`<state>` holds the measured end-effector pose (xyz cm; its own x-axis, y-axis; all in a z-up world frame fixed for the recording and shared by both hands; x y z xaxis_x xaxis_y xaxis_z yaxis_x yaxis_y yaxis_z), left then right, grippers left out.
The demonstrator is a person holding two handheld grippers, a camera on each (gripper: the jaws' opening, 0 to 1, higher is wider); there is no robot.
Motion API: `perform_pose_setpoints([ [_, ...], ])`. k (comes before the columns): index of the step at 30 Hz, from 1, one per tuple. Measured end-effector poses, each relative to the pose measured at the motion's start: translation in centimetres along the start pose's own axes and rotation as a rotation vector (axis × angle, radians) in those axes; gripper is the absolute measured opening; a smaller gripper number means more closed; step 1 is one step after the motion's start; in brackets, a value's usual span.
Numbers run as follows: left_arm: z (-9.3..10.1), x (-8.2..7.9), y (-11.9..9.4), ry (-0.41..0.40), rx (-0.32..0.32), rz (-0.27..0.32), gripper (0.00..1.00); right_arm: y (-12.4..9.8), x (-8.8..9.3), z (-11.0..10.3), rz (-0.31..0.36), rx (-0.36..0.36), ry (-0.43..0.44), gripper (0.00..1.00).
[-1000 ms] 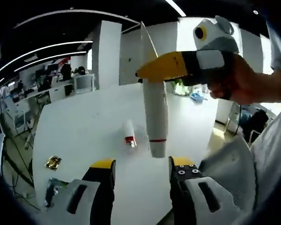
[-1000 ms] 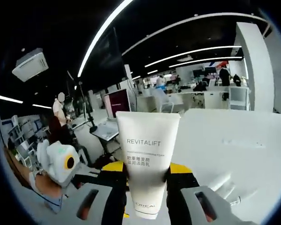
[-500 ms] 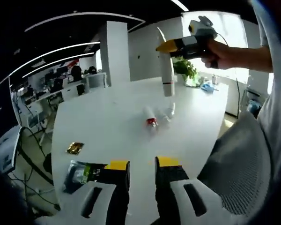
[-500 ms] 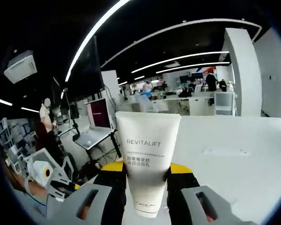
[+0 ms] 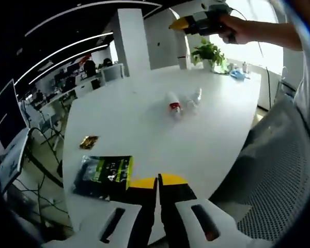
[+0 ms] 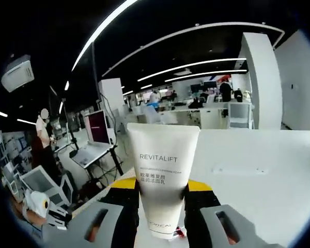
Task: Arrange the skincare products in the storage area until every visible bottle or jar stands upright without overlapping.
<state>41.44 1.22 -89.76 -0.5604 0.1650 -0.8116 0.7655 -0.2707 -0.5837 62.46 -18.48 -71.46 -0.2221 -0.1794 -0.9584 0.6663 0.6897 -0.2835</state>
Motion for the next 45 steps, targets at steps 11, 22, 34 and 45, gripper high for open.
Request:
perform_pose_setpoints([
  [11,-0.9,0.7,0.7,-0.038,-0.033,-0.021,0.28,1.4,1.0,4.3,-0.013,0.078,0.024,0.28],
  [22,-1.5,1.0,1.0,-0.068,-0.053,-0.020,0.41,3.1,2.5,9.0,-0.031,0.179,0.043,0.28],
  [34,-2.4,2.6,1.2,-0.068,-0.100,-0.100,0.36,5.8,4.9,12.8,-0.083,0.263,-0.015,0.28],
  [45,-2.4,3.4,1.2,-0.066,-0.097,-0.144,0.32,8.1,7.3,16.2,-0.145,0.309,-0.056,0.28],
])
Point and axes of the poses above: the point that each gripper's makers call its tool centre point, and the gripper's own axes: y roughly forward along the fingers, z roughly to its right, x roughly out of its underside, the point moved 2 cm from there along -y, roughly backward along the fingers, and after that the axes turned 9 degrees about -y, right-handed, at the moved point
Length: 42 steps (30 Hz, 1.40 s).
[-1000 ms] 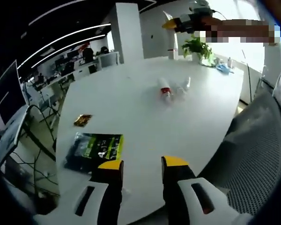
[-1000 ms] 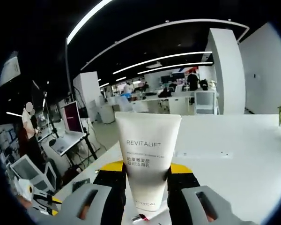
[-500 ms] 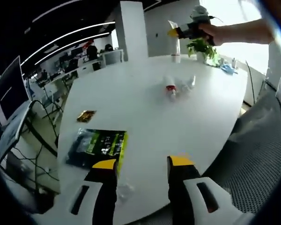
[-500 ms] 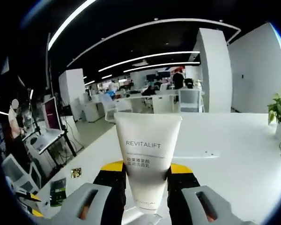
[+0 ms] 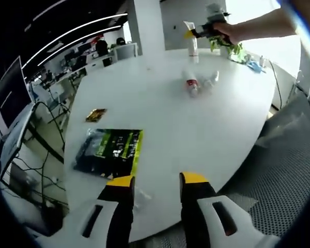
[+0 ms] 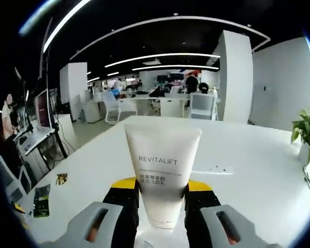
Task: Arrange the skincare products in the storage area until every visible bottle or jar stands upright without overlapping.
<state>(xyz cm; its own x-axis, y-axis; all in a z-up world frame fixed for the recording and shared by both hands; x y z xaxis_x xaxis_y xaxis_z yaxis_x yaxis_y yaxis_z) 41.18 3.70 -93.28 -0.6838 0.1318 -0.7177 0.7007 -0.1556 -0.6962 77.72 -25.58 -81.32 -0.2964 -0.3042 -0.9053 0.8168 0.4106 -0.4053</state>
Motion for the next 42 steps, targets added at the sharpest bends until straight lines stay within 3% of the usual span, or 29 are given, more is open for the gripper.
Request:
perform_pose_setpoints([
  [11,0.0,0.5,0.2,-0.007,0.009,-0.029,0.25,2.2,1.7,1.2,-0.020,0.012,0.007,0.28],
  [23,0.2,1.0,0.4,-0.004,0.020,-0.058,0.24,3.7,3.5,2.0,-0.029,0.028,-0.008,0.28],
  [30,0.2,1.0,0.4,-0.009,0.018,-0.059,0.24,3.7,4.7,1.9,-0.028,0.040,-0.024,0.29],
  [37,0.3,1.1,0.4,-0.006,0.023,-0.067,0.23,3.0,4.8,1.6,0.031,0.070,-0.030,0.29],
  [42,0.4,1.2,0.4,-0.003,0.028,-0.072,0.23,2.8,4.9,2.0,0.024,0.084,-0.011,0.30],
])
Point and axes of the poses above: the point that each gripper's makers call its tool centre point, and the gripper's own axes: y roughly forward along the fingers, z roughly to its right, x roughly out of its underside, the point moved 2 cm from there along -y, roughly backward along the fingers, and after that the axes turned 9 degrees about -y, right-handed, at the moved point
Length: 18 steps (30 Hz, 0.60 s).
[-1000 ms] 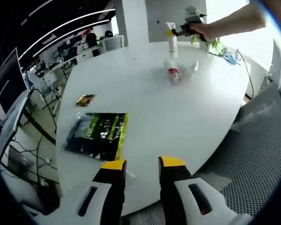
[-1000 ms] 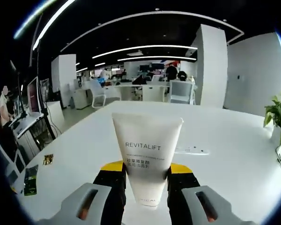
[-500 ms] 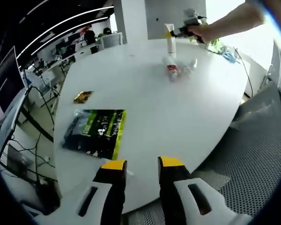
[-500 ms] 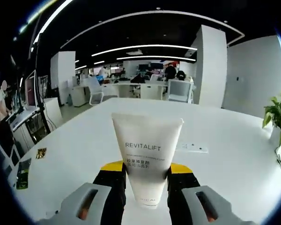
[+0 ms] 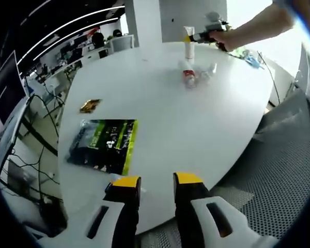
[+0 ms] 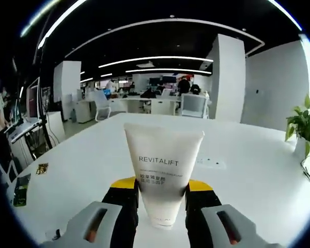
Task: Arrange the skincare products in the storage area until every visible bottle or jar stands upright without overlapping.
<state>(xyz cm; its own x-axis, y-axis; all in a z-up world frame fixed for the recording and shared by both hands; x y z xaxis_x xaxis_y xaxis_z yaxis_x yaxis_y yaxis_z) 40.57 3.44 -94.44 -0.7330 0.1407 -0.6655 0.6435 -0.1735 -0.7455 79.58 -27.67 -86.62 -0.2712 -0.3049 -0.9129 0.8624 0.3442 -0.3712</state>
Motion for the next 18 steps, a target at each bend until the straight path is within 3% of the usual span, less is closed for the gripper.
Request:
perform_pose_setpoints([
  [10,0.09,0.17,0.09,0.003,0.007,-0.008,0.22,0.08,0.01,-0.11,-0.041,-0.034,-0.008,0.31],
  [18,0.17,0.22,0.11,0.003,0.011,-0.010,0.22,-0.12,-0.66,0.16,-0.046,-0.044,-0.007,0.41],
])
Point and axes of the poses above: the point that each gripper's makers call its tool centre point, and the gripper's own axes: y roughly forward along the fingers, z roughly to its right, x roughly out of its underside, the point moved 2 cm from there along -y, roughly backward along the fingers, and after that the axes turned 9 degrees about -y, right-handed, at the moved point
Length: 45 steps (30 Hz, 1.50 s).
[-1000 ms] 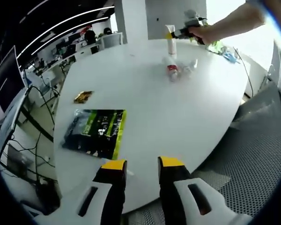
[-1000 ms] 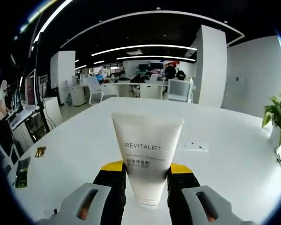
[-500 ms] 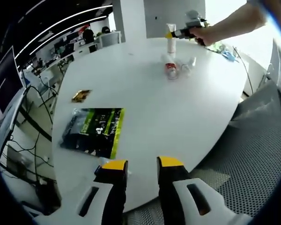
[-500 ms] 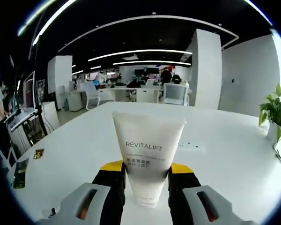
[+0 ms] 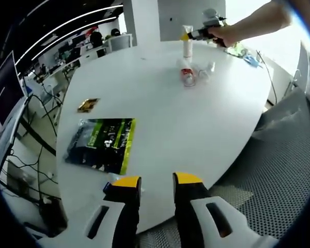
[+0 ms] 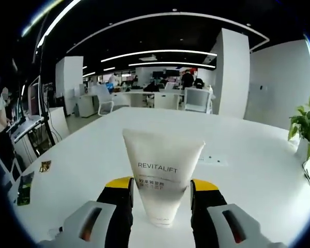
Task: Arrange the skincare products in the storage area until every visible bottle or jar stands upright without overlapping.
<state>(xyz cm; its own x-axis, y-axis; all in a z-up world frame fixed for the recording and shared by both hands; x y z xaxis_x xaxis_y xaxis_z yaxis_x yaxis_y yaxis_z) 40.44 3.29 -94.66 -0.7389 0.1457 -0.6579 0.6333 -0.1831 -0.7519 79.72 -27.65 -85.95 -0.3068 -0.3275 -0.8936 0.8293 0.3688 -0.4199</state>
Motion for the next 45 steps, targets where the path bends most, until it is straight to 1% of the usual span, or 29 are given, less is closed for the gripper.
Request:
perform_pose_setpoints([
  [3,0.0,0.0,0.0,0.004,0.002,-0.002,0.22,-0.7,0.2,0.0,-0.005,-0.005,0.023,0.42],
  [5,0.0,0.0,0.0,0.003,0.003,-0.002,0.22,-1.4,0.4,-0.1,-0.007,-0.004,0.067,0.44],
  [7,0.1,0.1,0.0,0.005,0.004,-0.007,0.23,-2.6,1.3,-0.6,-0.031,-0.011,0.122,0.47],
  [9,0.2,0.0,0.0,0.016,0.008,-0.007,0.23,-3.8,1.6,-0.9,-0.018,-0.012,0.142,0.46],
  [10,0.2,0.0,0.0,0.019,0.009,-0.006,0.23,-4.6,2.1,-1.5,-0.039,-0.026,0.165,0.45],
  [11,0.3,0.1,0.1,0.017,0.013,-0.008,0.24,-5.1,2.5,-2.2,-0.068,-0.056,0.160,0.43],
  [12,0.3,0.1,0.1,0.015,0.013,-0.011,0.24,-5.9,2.9,-3.3,-0.097,-0.107,0.118,0.40],
  [13,0.3,0.1,0.1,0.016,0.012,-0.012,0.24,-6.2,3.0,-4.0,-0.099,-0.134,0.088,0.36],
  [14,0.3,0.1,0.1,0.017,0.013,-0.013,0.24,-6.8,3.0,-5.3,-0.100,-0.196,0.034,0.33],
  [16,0.4,0.3,0.2,0.022,0.018,-0.021,0.24,-7.5,3.2,-7.3,-0.122,-0.294,-0.035,0.31],
  [18,0.4,0.3,0.2,0.027,0.017,-0.024,0.24,-7.6,3.3,-8.0,-0.128,-0.336,-0.131,0.31],
  [19,0.4,0.3,0.2,0.028,0.017,-0.024,0.24,-7.7,3.3,-8.8,-0.145,-0.383,-0.149,0.32],
  [22,0.3,0.3,0.2,0.027,0.014,-0.022,0.24,-7.7,2.8,-9.7,-0.146,-0.430,-0.206,0.32],
  [24,0.3,0.4,0.2,0.026,0.013,-0.026,0.25,-7.6,2.8,-10.6,-0.171,-0.490,-0.248,0.33],
  [26,0.3,0.4,0.1,0.028,0.011,-0.029,0.25,-7.3,2.9,-11.5,-0.196,-0.547,-0.328,0.34],
  [27,0.2,0.4,0.2,0.027,0.010,-0.030,0.25,-7.0,3.3,-12.0,-0.236,-0.595,-0.380,0.35],
  [28,0.2,0.4,0.2,0.028,0.009,-0.030,0.25,-6.7,3.4,-12.1,-0.250,-0.617,-0.412,0.38],
  [31,0.3,0.5,0.2,0.028,0.009,-0.037,0.24,-5.7,3.7,-13.2,-0.254,-0.695,-0.610,0.40],
  [32,0.3,0.6,0.2,0.028,0.010,-0.038,0.24,-5.6,3.9,-13.3,-0.270,-0.706,-0.661,0.41],
  [33,0.3,0.6,0.2,0.027,0.010,-0.039,0.23,-5.3,4.1,-13.7,-0.274,-0.730,-0.744,0.41],
  [36,0.2,0.6,0.2,0.023,0.007,-0.041,0.22,-4.9,5.0,-14.5,-0.312,-0.796,-0.900,0.44],
  [37,0.2,0.7,0.2,0.021,0.007,-0.044,0.22,-4.6,5.5,-14.7,-0.330,-0.830,-1.016,0.44],
  [38,0.2,0.7,0.2,0.022,0.006,-0.045,0.22,-4.4,5.8,-14.7,-0.345,-0.834,-1.089,0.44],
  [39,0.1,0.7,0.2,0.022,0.005,-0.044,0.22,-4.5,6.3,-15.3,-0.343,-0.888,-1.192,0.44],
  [40,0.1,0.6,0.2,0.020,0.002,-0.037,0.22,-4.5,6.6,-15.7,-0.342,-0.921,-1.252,0.43],
  [41,0.1,0.5,0.1,0.018,0.001,-0.035,0.22,-4.5,6.8,-16.0,-0.336,-0.943,-1.318,0.42],
  [42,0.0,0.5,0.1,0.017,0.000,-0.032,0.21,-4.3,6.8,-16.3,-0.316,-0.961,-1.431,0.41],
  [44,0.0,0.5,0.1,0.017,-0.001,-0.034,0.21,-4.2,7.1,-17.0,-0.307,-1.008,-1.547,0.42],
  [45,0.0,0.5,0.1,0.017,-0.002,-0.034,0.21,-4.0,7.1,-17.2,-0.298,-1.023,-1.589,0.42],
])
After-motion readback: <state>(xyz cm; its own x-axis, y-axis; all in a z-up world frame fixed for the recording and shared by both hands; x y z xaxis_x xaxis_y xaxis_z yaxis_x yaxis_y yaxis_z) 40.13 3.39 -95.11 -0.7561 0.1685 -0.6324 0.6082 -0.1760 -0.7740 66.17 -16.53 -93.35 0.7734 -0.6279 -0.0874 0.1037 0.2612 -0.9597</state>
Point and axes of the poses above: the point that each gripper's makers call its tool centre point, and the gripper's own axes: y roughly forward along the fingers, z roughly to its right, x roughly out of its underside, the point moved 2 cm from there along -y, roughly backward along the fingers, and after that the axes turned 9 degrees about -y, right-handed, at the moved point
